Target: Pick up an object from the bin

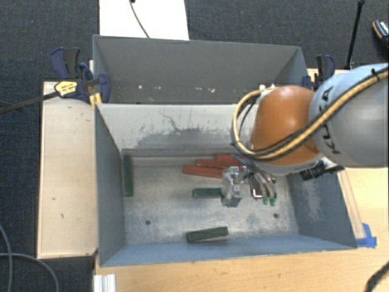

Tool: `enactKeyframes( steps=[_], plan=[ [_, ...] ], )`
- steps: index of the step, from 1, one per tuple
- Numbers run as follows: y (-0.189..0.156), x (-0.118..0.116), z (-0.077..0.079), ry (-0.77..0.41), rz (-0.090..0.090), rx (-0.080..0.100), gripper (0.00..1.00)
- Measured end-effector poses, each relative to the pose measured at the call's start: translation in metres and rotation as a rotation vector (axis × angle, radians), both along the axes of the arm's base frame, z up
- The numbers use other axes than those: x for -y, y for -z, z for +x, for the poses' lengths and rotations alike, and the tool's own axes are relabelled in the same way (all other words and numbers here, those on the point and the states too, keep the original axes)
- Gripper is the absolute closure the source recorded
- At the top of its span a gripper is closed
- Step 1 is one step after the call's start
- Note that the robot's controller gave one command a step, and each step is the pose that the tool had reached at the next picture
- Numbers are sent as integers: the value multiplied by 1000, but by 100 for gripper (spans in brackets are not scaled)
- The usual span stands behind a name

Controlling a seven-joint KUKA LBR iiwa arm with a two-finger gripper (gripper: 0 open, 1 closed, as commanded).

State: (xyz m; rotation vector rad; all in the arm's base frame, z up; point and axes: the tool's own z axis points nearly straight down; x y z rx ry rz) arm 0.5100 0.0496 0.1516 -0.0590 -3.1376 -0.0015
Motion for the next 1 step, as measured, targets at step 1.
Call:
enactKeyframes(
  steps=[1],
  plan=[
    [-94, -16, -7, -14, 1, 14, 100]
  ],
)
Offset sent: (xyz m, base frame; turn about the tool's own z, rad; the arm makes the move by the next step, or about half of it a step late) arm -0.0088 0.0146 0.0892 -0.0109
